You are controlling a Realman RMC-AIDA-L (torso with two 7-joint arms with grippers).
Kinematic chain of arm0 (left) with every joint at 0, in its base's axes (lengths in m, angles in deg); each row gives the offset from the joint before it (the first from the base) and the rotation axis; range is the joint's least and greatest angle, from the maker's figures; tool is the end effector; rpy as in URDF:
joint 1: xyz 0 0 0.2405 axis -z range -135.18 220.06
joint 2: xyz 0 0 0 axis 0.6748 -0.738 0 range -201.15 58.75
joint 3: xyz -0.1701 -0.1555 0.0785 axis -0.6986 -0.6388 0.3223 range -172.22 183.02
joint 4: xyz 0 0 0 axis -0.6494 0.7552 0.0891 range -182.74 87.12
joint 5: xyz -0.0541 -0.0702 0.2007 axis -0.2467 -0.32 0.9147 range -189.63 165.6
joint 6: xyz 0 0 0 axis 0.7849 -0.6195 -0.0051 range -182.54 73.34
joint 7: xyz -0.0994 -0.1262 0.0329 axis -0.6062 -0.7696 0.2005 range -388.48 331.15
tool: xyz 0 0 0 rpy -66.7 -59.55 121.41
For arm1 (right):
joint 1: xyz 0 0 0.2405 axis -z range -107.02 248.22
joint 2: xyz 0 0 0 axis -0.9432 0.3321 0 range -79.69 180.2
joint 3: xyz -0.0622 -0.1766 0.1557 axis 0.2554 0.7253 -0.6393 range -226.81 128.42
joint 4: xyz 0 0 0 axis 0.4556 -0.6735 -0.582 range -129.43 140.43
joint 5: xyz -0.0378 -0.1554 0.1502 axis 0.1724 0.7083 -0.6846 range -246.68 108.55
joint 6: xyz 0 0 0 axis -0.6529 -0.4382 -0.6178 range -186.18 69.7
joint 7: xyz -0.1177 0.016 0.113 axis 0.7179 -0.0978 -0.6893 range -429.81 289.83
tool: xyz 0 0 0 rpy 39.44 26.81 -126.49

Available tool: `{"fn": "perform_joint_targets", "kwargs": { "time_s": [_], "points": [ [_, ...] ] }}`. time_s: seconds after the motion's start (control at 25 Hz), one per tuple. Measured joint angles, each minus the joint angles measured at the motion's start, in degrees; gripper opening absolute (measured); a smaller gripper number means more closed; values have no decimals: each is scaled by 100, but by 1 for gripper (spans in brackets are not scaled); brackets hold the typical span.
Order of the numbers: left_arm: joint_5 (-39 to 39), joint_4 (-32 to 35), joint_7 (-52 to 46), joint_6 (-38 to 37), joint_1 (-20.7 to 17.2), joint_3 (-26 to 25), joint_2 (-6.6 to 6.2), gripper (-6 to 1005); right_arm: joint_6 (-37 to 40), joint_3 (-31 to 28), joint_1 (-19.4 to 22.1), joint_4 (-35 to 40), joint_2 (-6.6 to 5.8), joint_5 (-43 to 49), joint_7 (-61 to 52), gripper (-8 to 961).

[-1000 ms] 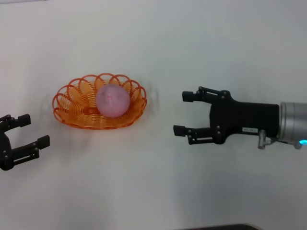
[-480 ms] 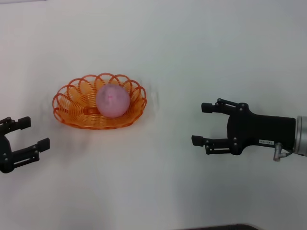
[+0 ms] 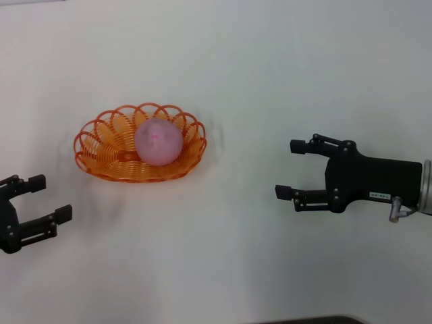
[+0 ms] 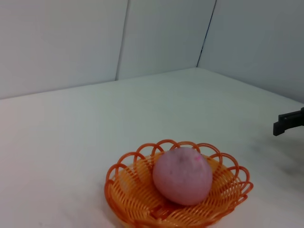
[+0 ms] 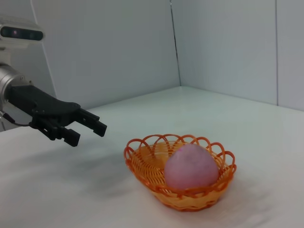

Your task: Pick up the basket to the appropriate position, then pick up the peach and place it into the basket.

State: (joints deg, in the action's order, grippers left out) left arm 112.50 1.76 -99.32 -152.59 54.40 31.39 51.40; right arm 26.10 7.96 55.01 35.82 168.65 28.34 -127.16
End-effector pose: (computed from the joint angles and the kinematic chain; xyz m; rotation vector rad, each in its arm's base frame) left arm -0.3421 0.2357 0.0217 -2.5613 -0.7442 -0.5352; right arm 0.3041 0.2639 -0.0486 -2.6824 0.4922 0.6886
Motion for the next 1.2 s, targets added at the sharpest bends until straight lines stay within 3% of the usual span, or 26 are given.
{"fn": "perform_joint_targets", "kwargs": {
  "time_s": [1.2],
  "points": [
    [-21, -133, 45, 1, 5, -5, 36, 792, -131, -83, -215, 0, 97, 7, -9, 945]
  ]
}}
